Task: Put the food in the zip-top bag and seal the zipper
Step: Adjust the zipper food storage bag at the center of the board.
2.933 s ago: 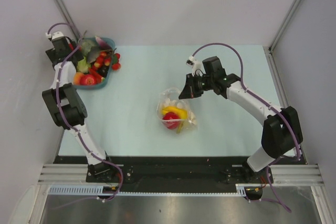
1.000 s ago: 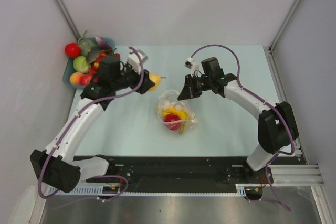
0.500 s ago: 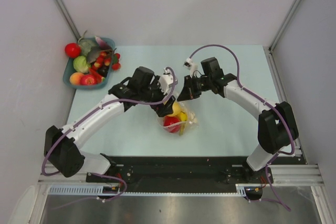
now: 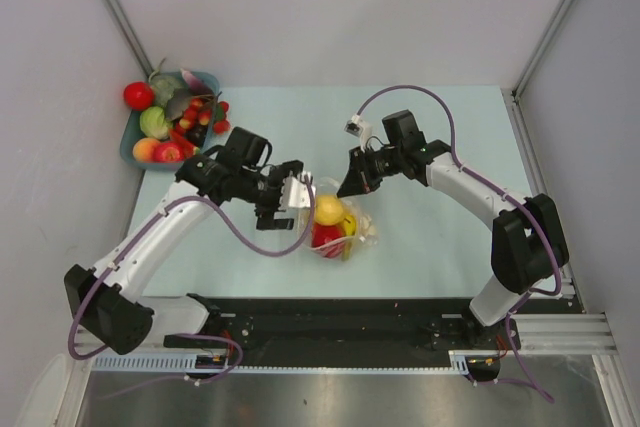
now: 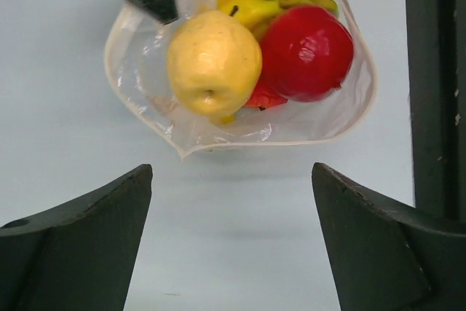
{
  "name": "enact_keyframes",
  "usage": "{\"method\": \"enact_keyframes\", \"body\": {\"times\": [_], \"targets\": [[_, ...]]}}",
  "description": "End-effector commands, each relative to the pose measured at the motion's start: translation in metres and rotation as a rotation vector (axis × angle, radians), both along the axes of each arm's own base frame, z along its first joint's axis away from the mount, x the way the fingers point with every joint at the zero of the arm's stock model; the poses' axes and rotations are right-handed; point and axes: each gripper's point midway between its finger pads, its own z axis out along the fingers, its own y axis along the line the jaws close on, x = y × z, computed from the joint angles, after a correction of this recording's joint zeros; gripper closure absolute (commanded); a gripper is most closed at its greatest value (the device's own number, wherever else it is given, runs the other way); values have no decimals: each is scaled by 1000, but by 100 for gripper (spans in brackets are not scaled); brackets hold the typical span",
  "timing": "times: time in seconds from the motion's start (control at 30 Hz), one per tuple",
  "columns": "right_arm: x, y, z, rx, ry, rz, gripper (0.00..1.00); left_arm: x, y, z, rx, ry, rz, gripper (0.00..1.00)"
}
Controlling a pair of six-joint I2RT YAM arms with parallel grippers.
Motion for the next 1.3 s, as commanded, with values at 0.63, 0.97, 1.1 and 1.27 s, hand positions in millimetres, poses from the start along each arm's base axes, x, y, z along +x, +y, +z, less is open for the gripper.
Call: {"method": "enact_keyframes", "body": {"times": [0.63,0.97,1.1,1.27], "targets": [[-17,2,29,-3,-150,137,100,-47,-62,26,-52,-286,-319,100],[-20,5,49,-53,-293,205,100,-58,-62,38,-156,-130,-143,100],[-22,6,40,-92,-312,218,86,-77,-56,15,-130,-20,-158,100],[-23,-2,44,-112,-308,201,31,-78,-53,14,-137,-11,-120,100]]}}
